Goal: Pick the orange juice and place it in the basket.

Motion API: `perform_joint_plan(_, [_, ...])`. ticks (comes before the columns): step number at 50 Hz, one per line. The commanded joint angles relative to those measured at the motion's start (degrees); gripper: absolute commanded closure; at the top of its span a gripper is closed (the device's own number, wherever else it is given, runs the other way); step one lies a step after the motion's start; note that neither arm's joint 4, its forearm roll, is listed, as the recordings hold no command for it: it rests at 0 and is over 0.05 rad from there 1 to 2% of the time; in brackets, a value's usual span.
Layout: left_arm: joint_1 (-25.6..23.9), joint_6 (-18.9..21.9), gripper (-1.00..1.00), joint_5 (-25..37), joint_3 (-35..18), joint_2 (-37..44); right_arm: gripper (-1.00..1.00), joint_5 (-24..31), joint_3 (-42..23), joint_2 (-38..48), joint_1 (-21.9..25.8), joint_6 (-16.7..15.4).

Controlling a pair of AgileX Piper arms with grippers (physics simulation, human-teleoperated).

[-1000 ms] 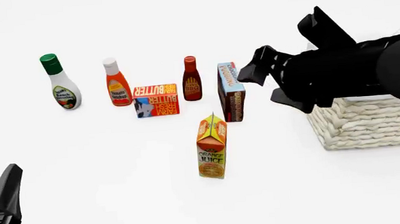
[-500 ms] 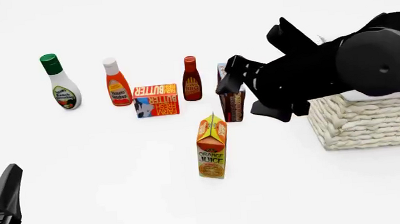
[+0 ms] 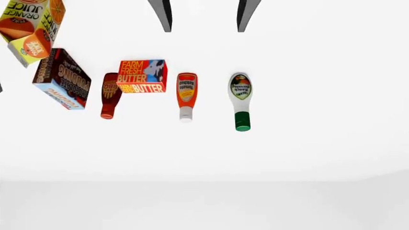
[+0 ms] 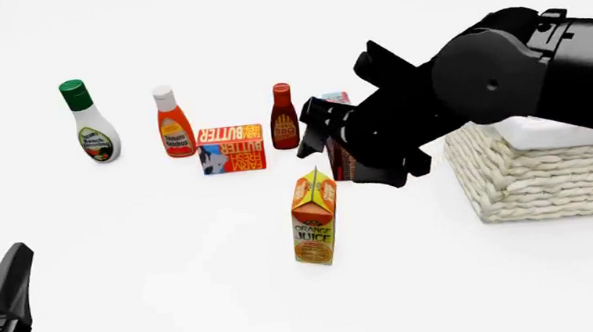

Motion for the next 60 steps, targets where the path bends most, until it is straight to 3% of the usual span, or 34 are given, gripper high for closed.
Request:
perform_joint_plan(1, [0.00,0.00,-1.00,0.01,0.00,-0.02,-1.00,4.27,-4.78,3.48,0.40,-1.05])
perform_joint_plan(26, [0.01,0.00,-1.00,0.00,0.00,0.00,-1.00,13.62,-13.58,9.71,-0.60,-3.75])
perform_joint_plan(60, [0.00,0.00,-1.00,0.00,0.00,0.00,-1.00,19.29,-18.10,14.29,0.19,-5.15])
